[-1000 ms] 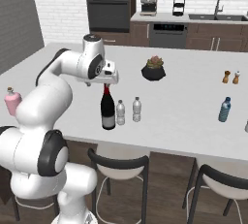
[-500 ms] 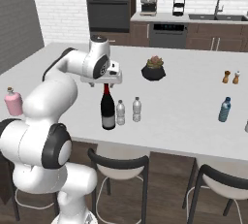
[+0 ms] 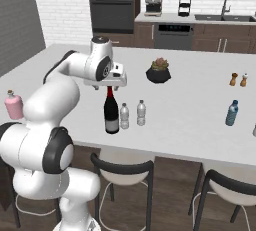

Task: Move the plastic bottles in the middle to the plastics group, and the glass bottles in the middle to the glass group.

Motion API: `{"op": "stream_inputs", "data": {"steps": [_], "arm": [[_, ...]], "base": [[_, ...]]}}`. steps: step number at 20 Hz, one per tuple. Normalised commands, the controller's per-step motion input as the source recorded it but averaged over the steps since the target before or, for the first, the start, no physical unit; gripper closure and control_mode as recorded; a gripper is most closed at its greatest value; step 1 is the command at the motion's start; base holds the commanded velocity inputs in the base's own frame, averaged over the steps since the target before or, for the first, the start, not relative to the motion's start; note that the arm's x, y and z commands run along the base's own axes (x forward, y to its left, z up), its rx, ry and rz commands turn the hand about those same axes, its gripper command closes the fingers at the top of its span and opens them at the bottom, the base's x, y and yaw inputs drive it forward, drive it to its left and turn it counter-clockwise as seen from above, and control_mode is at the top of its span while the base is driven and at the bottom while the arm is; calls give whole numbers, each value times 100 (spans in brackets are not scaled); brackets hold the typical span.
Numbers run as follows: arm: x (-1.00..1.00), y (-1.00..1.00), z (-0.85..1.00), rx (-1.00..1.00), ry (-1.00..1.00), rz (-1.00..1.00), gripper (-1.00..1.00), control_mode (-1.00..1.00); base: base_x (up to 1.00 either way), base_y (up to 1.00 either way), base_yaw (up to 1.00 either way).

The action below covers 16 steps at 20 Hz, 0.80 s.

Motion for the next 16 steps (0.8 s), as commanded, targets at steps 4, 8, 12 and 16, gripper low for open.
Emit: {"op": "stream_inputs", "data": {"steps": [4, 8, 12, 16], "arm": [[0, 0, -6, -5, 0, -7, -100, -100], [0, 0, -17, -4, 0, -7, -100, -100], [11, 0, -25, -1, 0, -2, -100, -100], [32, 2, -27, 0, 0, 0, -100, -100]], "base": [[0, 0, 0], [0, 0, 0], [0, 0, 0], [0, 0, 0]]}}
